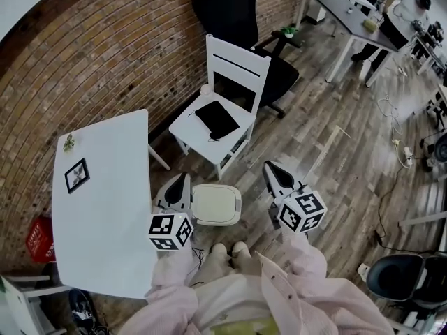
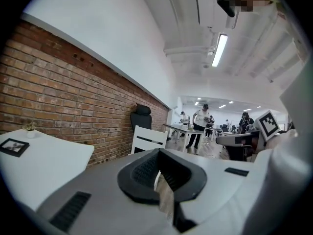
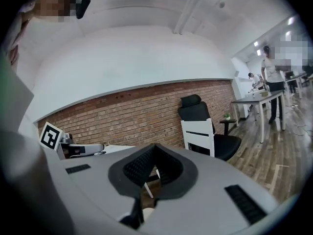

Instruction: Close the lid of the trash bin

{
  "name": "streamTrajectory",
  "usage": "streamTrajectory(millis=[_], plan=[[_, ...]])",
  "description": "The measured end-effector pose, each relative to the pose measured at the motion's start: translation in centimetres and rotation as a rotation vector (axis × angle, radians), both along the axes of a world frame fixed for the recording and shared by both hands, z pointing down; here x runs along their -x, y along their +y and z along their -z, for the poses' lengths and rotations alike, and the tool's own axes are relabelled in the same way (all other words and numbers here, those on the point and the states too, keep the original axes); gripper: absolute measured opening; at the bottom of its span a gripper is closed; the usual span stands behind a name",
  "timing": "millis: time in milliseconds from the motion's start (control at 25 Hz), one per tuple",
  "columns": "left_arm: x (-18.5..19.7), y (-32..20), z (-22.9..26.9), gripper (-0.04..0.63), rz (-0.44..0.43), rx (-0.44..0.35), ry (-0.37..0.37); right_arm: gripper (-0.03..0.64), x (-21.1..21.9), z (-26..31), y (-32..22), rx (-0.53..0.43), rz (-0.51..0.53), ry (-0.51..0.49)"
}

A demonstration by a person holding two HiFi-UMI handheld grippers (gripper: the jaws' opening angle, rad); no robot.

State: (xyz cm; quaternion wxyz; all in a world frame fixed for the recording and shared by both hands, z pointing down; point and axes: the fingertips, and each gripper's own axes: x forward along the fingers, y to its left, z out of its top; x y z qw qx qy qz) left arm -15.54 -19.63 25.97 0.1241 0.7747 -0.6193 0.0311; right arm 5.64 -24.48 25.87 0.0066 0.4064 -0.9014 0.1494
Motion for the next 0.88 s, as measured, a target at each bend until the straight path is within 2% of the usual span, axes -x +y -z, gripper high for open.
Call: streamTrajectory(millis=[160, 560, 880], plan=[[0.3, 0.4, 1.4, -0.006, -0.003, -0.027, -0.044, 0.003, 0.0, 1.3, -0.2, -0.03, 0.005, 0.0], [1.2, 1.0, 4.6, -0.006, -0.002, -0.095, -0.085, 0.003, -0.5, 3.1, 0.1, -0.084, 0.013, -0.009], [1.4, 1.1, 5.6, -0.006, 0.009, -0.128, -0.085, 0.003, 0.0, 3.6, 0.1, -0.131, 0.033, -0.026]])
